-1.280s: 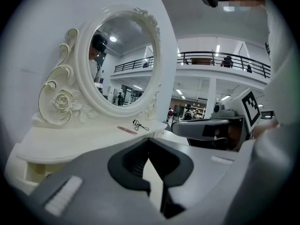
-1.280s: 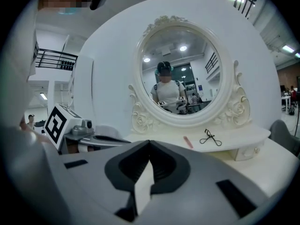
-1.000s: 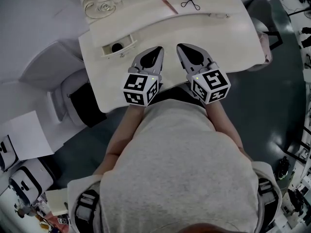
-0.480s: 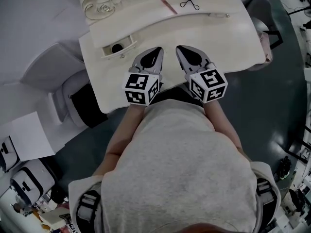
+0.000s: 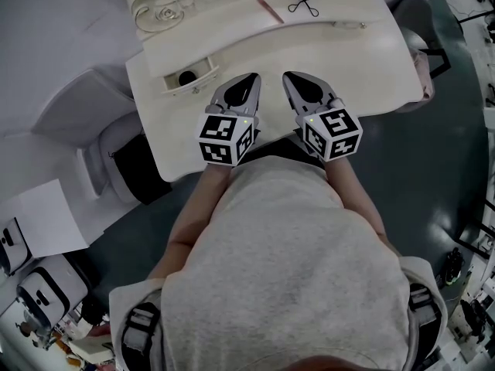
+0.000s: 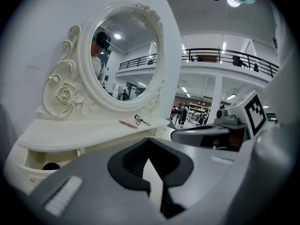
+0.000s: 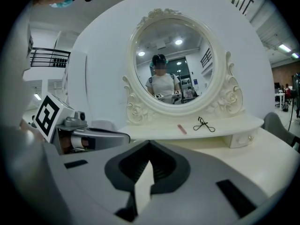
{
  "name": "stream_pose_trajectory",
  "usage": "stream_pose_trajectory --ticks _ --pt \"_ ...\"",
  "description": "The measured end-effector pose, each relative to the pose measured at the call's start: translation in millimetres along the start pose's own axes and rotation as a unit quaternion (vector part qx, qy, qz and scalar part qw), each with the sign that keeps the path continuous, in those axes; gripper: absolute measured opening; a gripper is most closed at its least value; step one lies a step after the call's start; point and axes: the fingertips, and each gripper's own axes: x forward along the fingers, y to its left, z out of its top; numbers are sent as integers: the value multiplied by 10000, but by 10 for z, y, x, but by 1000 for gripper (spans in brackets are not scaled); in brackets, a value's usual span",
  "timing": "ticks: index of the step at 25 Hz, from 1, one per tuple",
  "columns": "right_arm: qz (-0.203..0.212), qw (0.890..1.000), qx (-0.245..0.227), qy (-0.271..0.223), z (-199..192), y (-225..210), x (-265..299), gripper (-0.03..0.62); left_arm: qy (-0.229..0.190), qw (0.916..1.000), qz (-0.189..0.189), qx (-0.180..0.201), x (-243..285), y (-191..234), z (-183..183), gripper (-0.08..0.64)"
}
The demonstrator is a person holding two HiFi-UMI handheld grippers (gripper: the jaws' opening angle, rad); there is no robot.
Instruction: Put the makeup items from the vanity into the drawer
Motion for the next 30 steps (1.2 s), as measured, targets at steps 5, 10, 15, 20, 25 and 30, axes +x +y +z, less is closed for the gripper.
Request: stream_pose_trajectory --ticks 5,10,15,20,25,30 --pt "-11 10000 -59 -31 30 -2 1 8 0 10000 -35 26 26 2 10 9" --pt "25 9999 -98 1 29 30 14 8 23 10000 -40 44 28 15 3 9" --pt "8 10000 -27 62 -17 24 14 8 70 10000 -44 14 30 18 -11 9" --pt "27 10000 -39 87 -33 43 22 8 105 9999 -34 -1 28 21 -36 9" --pt "40 9999 -72 112 -42 60 24 8 133 9999 -66 13 26 -4 -51 9" --pt "56 9999 -82 140 -58 54 36 8 192 9998 -53 57 35 2 -86 9"
